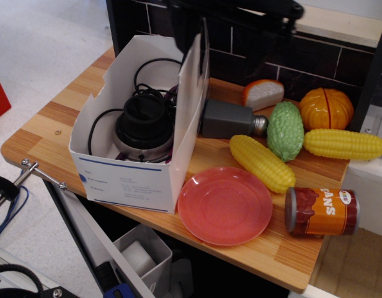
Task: Open white1fbox flap
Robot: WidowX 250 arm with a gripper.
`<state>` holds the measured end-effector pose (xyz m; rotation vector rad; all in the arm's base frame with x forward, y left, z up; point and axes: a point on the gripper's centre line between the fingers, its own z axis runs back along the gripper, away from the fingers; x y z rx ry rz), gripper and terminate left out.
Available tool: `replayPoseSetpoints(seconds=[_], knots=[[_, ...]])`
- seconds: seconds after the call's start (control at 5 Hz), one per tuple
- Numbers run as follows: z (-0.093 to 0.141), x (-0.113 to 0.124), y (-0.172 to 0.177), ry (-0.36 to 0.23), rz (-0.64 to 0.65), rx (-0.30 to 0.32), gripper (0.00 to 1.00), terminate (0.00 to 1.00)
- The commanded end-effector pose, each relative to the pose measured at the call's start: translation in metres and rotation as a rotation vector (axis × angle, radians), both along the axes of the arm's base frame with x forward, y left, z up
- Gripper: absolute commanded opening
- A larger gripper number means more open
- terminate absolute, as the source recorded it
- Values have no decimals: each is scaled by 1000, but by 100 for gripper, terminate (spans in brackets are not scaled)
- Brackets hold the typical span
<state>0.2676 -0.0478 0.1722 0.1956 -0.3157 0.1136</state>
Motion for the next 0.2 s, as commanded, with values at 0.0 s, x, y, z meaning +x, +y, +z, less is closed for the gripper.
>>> replayPoseSetpoints(seconds=[0.0], knots=[[-18, 3, -43, -101, 11, -13, 100, 100]])
